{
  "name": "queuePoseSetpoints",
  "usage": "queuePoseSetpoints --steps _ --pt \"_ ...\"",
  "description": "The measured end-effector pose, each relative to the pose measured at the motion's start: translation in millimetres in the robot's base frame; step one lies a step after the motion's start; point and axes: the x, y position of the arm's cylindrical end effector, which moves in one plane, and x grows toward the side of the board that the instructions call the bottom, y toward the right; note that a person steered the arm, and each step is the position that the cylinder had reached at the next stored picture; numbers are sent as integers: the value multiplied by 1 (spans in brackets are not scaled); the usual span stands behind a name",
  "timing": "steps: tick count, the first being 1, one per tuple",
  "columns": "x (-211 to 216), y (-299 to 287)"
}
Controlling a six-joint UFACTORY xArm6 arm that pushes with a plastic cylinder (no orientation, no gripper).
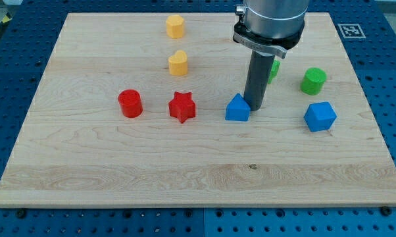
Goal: Move your arm to the right side of the blue cube
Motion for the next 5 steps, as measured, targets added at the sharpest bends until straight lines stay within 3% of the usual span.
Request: queuePoseSetpoints --steps 5 --pt "-15 172"
